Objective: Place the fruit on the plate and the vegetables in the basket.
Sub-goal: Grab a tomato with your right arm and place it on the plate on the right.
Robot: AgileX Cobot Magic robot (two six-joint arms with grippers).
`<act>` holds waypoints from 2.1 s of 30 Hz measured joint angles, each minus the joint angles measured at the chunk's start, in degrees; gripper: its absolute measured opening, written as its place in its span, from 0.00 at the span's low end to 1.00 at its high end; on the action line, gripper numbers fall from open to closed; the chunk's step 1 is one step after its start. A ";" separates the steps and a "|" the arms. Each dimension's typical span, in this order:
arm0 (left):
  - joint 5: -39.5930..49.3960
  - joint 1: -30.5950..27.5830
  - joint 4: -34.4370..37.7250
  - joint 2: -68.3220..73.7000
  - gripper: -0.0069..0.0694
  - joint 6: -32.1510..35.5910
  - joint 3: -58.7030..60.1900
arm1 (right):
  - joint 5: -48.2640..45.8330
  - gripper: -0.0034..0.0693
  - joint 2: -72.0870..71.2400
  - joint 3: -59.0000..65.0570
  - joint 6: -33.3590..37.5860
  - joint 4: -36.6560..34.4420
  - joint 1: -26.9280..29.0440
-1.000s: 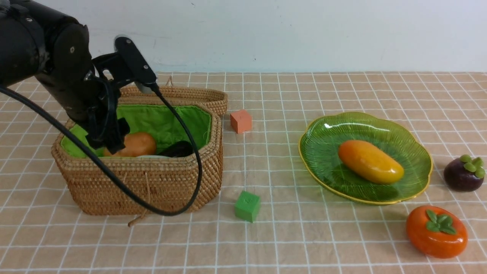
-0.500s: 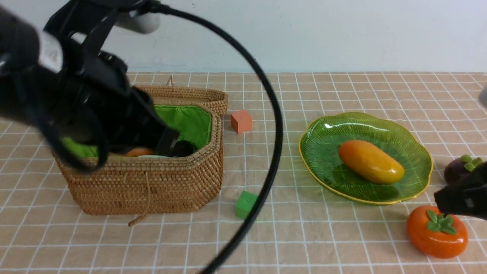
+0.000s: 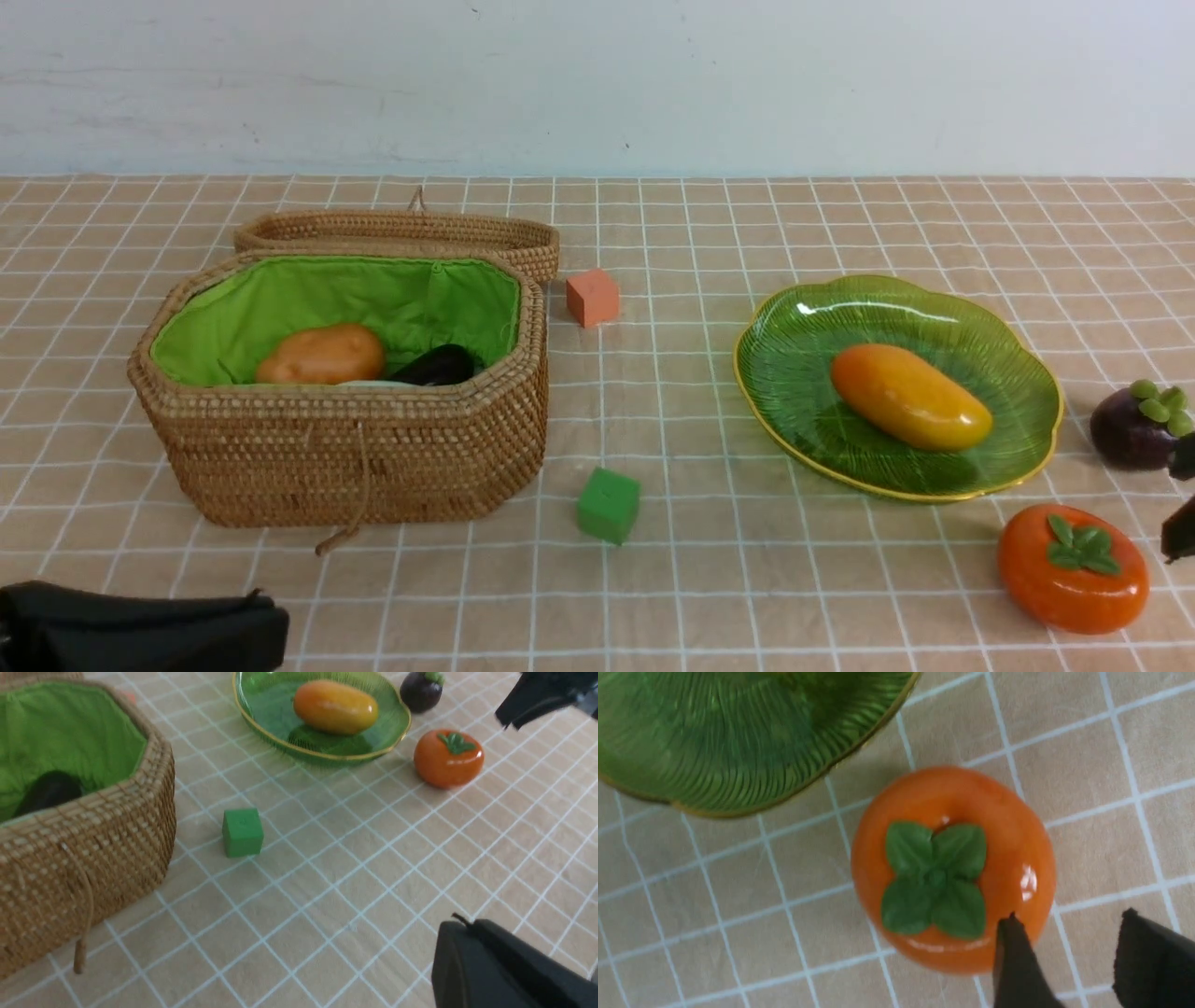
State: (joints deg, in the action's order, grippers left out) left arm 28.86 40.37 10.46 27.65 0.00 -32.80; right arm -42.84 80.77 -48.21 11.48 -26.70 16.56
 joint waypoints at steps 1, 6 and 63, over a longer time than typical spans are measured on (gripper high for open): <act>-1.08 0.00 0.07 -0.76 0.07 0.43 0.32 | 0.98 0.59 0.93 0.00 0.65 -1.55 0.17; -5.84 0.00 0.57 -2.56 0.07 1.56 0.83 | 4.07 0.86 8.00 0.00 7.88 -10.46 0.43; -16.03 0.06 2.73 -2.56 0.07 1.75 0.89 | 12.85 0.98 24.87 -28.66 23.10 -14.24 -8.06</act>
State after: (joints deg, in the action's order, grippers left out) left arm 12.83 40.43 13.19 25.09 1.74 -31.91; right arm -29.98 105.64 -76.87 34.59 -40.93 8.50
